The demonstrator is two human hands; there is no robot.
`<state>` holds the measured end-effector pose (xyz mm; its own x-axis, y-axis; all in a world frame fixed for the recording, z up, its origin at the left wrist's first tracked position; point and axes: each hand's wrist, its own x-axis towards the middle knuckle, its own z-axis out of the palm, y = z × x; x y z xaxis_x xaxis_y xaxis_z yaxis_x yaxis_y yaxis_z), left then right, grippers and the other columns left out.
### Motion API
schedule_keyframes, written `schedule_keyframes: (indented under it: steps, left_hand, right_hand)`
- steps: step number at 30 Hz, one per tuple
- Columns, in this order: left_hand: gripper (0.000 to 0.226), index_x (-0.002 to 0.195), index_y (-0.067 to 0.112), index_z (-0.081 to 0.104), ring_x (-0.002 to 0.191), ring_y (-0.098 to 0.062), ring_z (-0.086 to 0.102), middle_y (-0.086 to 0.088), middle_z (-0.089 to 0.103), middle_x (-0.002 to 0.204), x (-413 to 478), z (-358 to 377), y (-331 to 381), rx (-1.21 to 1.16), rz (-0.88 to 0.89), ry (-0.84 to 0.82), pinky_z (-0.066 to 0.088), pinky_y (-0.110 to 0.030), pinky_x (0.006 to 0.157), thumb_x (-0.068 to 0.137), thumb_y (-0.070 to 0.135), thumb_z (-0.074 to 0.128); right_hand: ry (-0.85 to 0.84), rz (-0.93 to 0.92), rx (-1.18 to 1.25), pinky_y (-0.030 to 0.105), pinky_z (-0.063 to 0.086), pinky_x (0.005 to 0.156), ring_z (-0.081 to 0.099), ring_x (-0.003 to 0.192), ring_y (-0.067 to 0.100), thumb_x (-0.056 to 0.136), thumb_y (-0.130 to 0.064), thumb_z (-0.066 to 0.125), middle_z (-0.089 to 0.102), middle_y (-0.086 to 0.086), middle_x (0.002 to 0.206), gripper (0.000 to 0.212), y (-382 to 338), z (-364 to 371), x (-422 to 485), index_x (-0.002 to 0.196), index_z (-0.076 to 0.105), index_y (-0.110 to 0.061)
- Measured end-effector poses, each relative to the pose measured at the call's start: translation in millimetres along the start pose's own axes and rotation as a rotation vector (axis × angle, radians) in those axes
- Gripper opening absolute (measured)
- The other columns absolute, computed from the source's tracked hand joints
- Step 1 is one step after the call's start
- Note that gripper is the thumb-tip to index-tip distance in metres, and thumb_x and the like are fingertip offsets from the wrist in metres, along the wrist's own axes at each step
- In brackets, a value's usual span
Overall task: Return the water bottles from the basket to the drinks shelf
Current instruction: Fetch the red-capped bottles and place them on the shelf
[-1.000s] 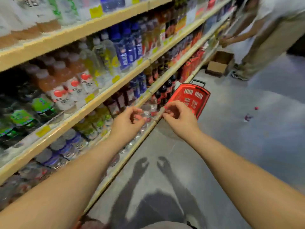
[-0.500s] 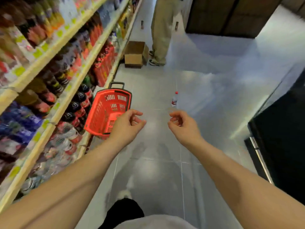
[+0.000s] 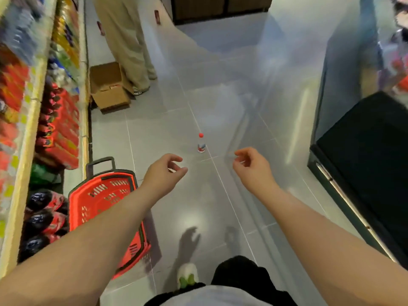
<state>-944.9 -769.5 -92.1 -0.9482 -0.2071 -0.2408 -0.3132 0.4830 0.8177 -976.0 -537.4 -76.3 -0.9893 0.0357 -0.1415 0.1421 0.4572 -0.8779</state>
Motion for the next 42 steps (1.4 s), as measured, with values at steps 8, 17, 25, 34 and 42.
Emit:
schedule_keyframes:
  steps: [8, 17, 25, 34, 42]
  left_hand:
    - [0.023, 0.103, 0.028, 0.061, 0.062, -0.010, 0.056, 0.006, 0.063, 0.084, 171, 28, 3, 0.039, -0.072, -0.077, 0.041, -0.023, 0.053, 0.083, 0.029, 0.072]
    - [0.023, 0.104, 0.026, 0.060, 0.062, -0.008, 0.054, 0.007, 0.061, 0.081, 352, 79, -45, 0.024, -0.226, -0.101, 0.040, -0.022, 0.054, 0.084, 0.031, 0.071]
    - [0.040, 0.121, 0.029, 0.055, 0.064, -0.007, 0.057, 0.012, 0.062, 0.087, 515, 184, -191, 0.105, -0.349, -0.256, 0.040, -0.019, 0.053, 0.084, 0.035, 0.068]
    - [0.095, 0.148, 0.034, 0.025, 0.099, -0.014, 0.050, 0.001, 0.047, 0.122, 647, 309, -349, 0.259, -0.328, -0.348, 0.038, -0.023, 0.083, 0.072, 0.028, 0.082]
    - [0.071, 0.116, 0.033, 0.054, 0.099, -0.018, 0.061, 0.009, 0.062, 0.104, 688, 356, -379, 0.131, -0.183, -0.393, 0.049, -0.029, 0.089, 0.058, 0.015, 0.090]
  right_hand:
    - [-0.027, 0.070, -0.002, 0.003, 0.038, 0.055, 0.051, 0.066, 0.001, 0.081, -0.011, 0.058, 0.054, -0.012, 0.077, 0.021, 19, 30, 160, 0.093, 0.056, -0.028]
    - [-0.083, 0.284, -0.056, 0.016, 0.040, 0.056, 0.051, 0.065, 0.011, 0.081, -0.011, 0.056, 0.055, -0.008, 0.075, 0.019, 75, 98, 333, 0.092, 0.057, -0.027]
    - [-0.052, 0.451, 0.000, 0.014, 0.040, 0.048, 0.053, 0.063, 0.006, 0.083, -0.017, 0.058, 0.056, -0.011, 0.077, 0.020, 232, 199, 453, 0.102, 0.059, -0.023]
    - [-0.004, 0.507, 0.043, 0.020, 0.044, 0.054, 0.054, 0.064, 0.005, 0.082, -0.015, 0.058, 0.062, -0.005, 0.087, 0.020, 411, 295, 540, 0.098, 0.059, -0.026]
    - [0.025, 0.482, 0.069, 0.014, 0.042, 0.048, 0.049, 0.053, -0.004, 0.080, -0.015, 0.059, 0.061, -0.008, 0.083, 0.019, 461, 306, 571, 0.095, 0.058, -0.028]
